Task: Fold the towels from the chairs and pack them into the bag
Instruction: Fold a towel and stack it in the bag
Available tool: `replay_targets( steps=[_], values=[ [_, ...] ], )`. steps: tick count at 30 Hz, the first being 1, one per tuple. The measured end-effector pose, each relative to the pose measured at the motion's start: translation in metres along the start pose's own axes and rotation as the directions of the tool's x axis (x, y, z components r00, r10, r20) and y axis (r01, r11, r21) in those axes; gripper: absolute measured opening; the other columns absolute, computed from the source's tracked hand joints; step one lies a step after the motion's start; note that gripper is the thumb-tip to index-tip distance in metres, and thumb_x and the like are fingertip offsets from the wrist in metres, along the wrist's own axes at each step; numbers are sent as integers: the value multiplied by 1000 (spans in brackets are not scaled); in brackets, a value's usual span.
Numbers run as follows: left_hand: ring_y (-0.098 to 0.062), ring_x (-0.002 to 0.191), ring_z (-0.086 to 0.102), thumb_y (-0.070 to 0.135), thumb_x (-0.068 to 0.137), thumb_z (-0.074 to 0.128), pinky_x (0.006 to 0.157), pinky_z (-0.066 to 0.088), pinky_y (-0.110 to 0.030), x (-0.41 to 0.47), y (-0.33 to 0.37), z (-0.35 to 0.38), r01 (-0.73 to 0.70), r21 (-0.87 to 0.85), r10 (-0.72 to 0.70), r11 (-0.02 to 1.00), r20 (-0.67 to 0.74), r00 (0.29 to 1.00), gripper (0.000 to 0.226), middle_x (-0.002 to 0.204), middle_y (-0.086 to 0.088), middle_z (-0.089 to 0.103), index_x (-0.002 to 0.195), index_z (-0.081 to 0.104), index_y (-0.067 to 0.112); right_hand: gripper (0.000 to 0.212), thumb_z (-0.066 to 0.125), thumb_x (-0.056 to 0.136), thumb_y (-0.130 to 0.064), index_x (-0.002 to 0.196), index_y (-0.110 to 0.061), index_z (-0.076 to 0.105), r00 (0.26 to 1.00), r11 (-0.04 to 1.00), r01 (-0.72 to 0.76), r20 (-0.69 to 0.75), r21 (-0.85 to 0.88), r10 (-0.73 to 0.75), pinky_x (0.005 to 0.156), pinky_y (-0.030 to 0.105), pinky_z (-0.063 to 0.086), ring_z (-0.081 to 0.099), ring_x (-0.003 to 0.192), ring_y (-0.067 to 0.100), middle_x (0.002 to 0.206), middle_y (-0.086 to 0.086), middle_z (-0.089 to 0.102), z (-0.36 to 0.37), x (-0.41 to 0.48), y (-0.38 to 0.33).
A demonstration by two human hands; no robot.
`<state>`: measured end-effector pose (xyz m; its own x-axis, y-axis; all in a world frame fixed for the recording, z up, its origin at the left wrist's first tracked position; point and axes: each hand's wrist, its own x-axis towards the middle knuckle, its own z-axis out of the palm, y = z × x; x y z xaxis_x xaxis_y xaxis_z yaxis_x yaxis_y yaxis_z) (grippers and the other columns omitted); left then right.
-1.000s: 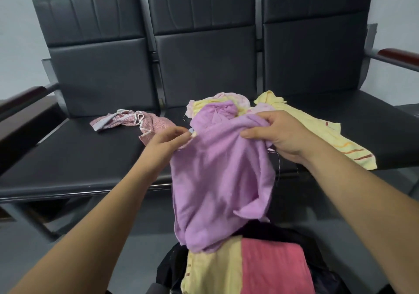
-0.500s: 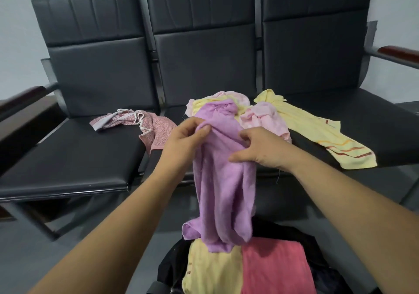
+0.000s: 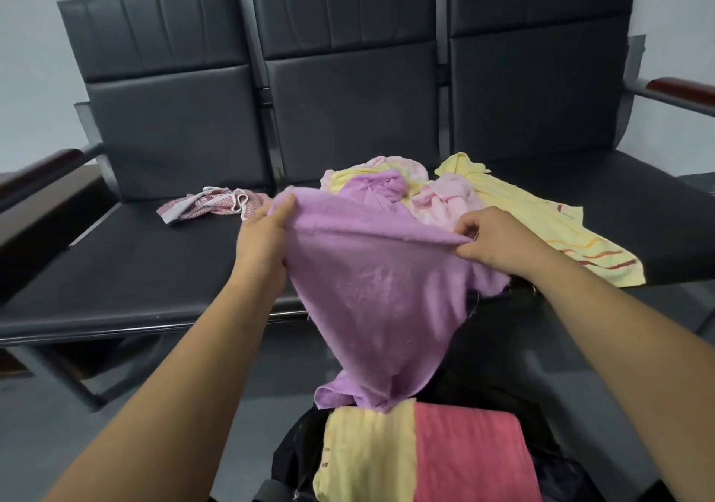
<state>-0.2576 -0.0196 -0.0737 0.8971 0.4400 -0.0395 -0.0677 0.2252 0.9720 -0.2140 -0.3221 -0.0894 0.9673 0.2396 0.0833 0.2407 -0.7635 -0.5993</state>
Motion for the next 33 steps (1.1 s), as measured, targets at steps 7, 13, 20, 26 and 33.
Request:
replay_targets(
  steps=[7,13,20,26,33],
  values=[
    [-16,98,67,28,93,65,79,52,-27,13,-1,-23,42,-111,-65,993,-213,975,14,99,3,74,92,75,19,23,81,82,-13,72,0,64,973,947,-156,-123,280,197,60,31,39,50,63,24,65,9,55,-14,2,13],
    [-20,85,71,30,82,80,78,56,-34,17,-7,-21,87,-1,-86,996,-111,990,21,92,-6,76,86,77,10,11,78,88,-11,96,-5,75,958,493,-161,15,855,285,88,40,59,70,97,26,103,10,76,-15,2,3],
    [-12,56,55,1,97,58,55,50,-20,-10,-1,7,-107,208,26,972,358,933,14,74,-9,58,94,71,7,10,64,98,-4,93,-1,73,985,542,-102,8,834,172,72,32,56,67,86,23,95,12,73,7,-4,-42],
    [-21,89,74,1,87,61,76,59,-27,-29,0,13,-15,169,-111,985,708,698,23,98,-17,73,110,61,-2,21,66,95,-5,103,-24,71,978,830,165,-199,532,-67,61,19,57,65,68,8,75,-8,70,16,-19,-74],
    [-15,76,72,15,103,56,67,54,-21,-33,2,16,-374,423,-23,826,687,727,20,82,-12,77,94,66,2,8,73,91,-17,93,-19,80,975,915,211,-12,343,-220,73,13,53,68,85,1,84,-10,75,17,-29,-81]
  ],
)
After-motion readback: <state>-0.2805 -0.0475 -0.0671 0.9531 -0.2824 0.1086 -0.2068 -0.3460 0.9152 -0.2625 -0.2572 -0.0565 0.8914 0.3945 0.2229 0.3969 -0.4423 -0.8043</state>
